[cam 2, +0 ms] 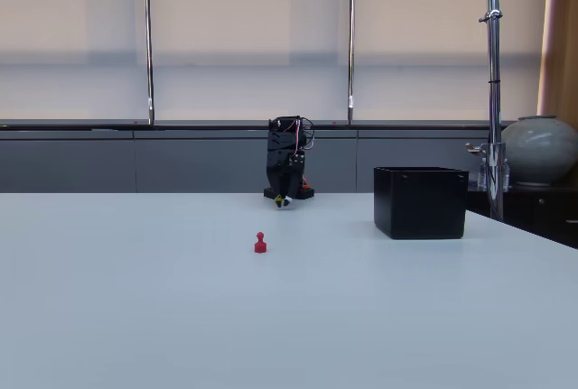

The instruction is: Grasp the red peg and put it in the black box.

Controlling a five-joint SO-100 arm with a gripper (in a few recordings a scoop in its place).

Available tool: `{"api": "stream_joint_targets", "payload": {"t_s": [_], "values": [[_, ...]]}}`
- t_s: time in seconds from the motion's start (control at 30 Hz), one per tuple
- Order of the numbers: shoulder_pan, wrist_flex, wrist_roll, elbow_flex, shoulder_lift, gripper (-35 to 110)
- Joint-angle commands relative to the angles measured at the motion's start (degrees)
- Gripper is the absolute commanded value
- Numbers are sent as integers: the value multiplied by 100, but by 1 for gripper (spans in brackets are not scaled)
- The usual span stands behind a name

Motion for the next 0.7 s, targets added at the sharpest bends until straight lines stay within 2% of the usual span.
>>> {"api": "stream_joint_targets", "payload": {"t_s": [0.0,0.27,0.33,0.67], "values": [[79,-1644,-114,97,1389,1],[114,-5423,79,132,3902,0],[141,-6108,18,141,4421,0],[79,-6785,-167,1090,6135,0]]}}
